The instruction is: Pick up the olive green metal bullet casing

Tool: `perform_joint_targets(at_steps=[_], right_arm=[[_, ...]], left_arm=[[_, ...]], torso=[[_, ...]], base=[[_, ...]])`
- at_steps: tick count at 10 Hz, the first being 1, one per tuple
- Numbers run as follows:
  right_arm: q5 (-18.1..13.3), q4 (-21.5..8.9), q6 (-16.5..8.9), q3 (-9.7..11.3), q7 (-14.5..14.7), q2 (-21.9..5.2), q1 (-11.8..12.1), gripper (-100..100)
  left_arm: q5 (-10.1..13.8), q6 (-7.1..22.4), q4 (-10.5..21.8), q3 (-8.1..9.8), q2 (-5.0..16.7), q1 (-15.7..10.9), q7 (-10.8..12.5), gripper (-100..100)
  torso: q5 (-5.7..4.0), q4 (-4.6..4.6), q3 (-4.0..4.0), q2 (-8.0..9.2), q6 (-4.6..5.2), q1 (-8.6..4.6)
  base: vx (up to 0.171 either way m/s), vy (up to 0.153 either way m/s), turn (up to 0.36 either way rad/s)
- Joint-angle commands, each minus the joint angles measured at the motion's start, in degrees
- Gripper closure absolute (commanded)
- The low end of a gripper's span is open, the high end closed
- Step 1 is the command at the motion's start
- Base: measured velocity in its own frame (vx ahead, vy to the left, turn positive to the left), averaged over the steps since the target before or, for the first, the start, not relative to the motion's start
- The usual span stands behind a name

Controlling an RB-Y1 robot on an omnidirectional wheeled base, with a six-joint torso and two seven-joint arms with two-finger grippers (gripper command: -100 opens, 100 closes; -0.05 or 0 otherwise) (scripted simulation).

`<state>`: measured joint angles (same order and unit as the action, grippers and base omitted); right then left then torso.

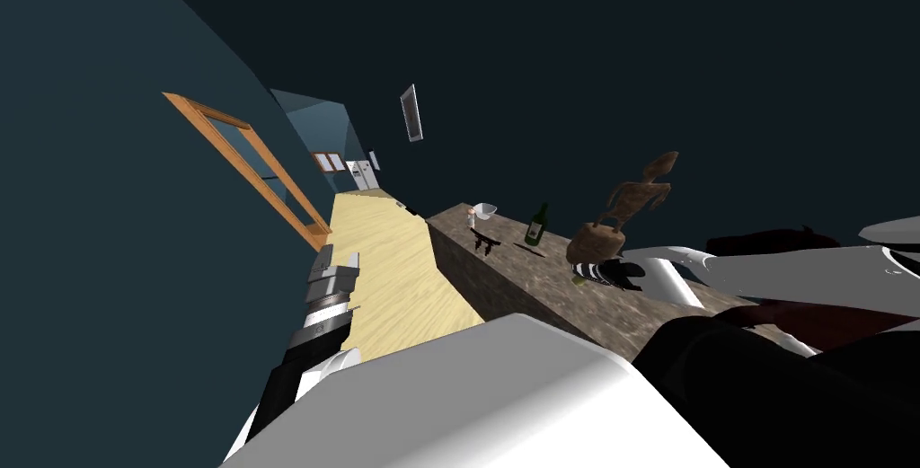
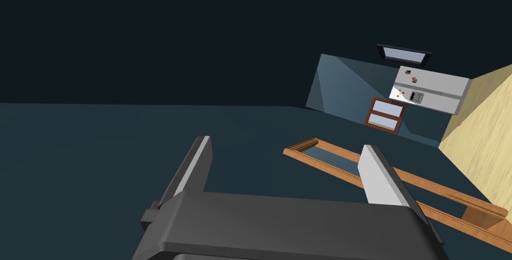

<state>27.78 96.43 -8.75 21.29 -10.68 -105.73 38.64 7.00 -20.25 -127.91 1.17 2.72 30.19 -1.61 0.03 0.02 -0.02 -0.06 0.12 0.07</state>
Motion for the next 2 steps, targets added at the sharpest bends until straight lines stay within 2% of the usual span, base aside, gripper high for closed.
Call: perform_joint_targets(at_steps=[1,2], right_arm=[[0.0,0.0,0.0,0.0,0.0,0.0,0.0,100],[0.21,-0.03,0.03,0.13,0.45,0.02,-0.14,0]], left_arm=[[0.0,0.0,0.0,0.0,0.0,0.0,0.0,0],[0.0,0.0,0.0,0.0,0.0,0.0,0.0,0]], torso=[[0.0,0.0,0.0,0.0,0.0,0.0],[0.0,0.0,0.02,0.04,-0.02,-0.02]], base=[[0.011,0.005,-0.008],[0.0,0.0,0.0]])
